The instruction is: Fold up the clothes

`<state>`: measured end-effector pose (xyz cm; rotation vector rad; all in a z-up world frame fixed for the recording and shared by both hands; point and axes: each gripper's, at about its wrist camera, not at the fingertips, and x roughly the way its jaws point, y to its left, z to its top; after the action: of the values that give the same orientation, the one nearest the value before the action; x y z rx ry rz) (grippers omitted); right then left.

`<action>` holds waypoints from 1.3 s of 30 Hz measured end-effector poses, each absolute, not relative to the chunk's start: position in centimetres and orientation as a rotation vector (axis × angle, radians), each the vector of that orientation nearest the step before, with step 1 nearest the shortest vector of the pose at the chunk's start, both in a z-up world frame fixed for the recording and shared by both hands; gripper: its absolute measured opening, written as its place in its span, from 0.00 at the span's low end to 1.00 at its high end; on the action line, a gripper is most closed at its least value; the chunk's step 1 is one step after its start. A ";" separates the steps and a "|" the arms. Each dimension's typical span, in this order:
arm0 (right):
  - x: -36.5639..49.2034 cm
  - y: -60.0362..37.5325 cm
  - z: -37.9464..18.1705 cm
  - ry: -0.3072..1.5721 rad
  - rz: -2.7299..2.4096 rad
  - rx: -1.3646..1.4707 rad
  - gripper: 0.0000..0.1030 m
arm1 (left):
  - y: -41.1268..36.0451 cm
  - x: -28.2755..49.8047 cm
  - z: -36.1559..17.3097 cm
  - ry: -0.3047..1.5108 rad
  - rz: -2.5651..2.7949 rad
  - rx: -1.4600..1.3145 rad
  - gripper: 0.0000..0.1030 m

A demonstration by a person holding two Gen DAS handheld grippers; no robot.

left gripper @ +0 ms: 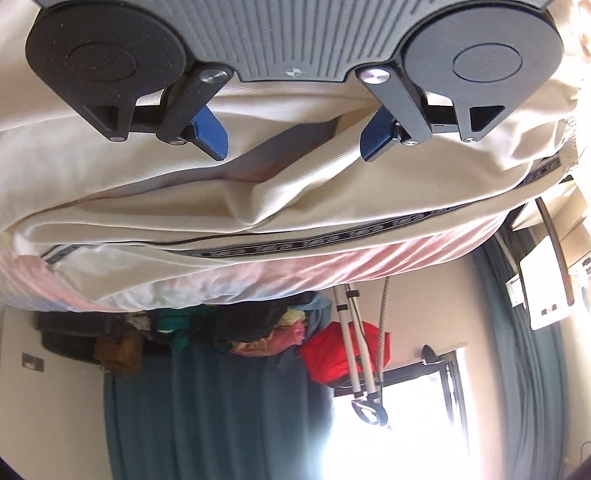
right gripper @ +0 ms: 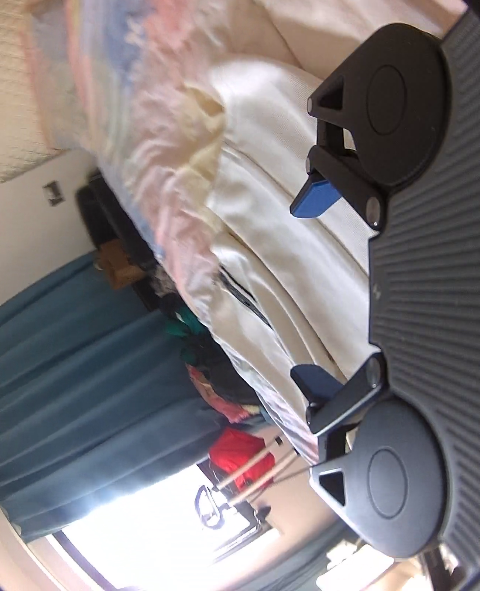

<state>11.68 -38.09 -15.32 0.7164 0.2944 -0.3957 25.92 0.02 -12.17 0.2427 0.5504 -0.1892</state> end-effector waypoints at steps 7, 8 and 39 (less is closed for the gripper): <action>20.1 -42.8 -16.4 0.349 -0.287 0.824 0.82 | 1.5 27.8 -14.4 0.501 -0.246 0.313 0.79; 21.9 -43.6 -16.7 0.371 -0.297 0.828 0.81 | 1.5 28.4 -14.7 0.515 -0.263 0.299 0.79; 30.1 -53.4 -21.3 0.447 -0.722 0.519 0.07 | 4.2 30.2 -15.8 0.606 -0.465 0.129 0.24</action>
<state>30.14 -53.36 -21.27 0.5186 0.4475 -0.7223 30.18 4.21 -15.77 0.1293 0.6062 -0.4648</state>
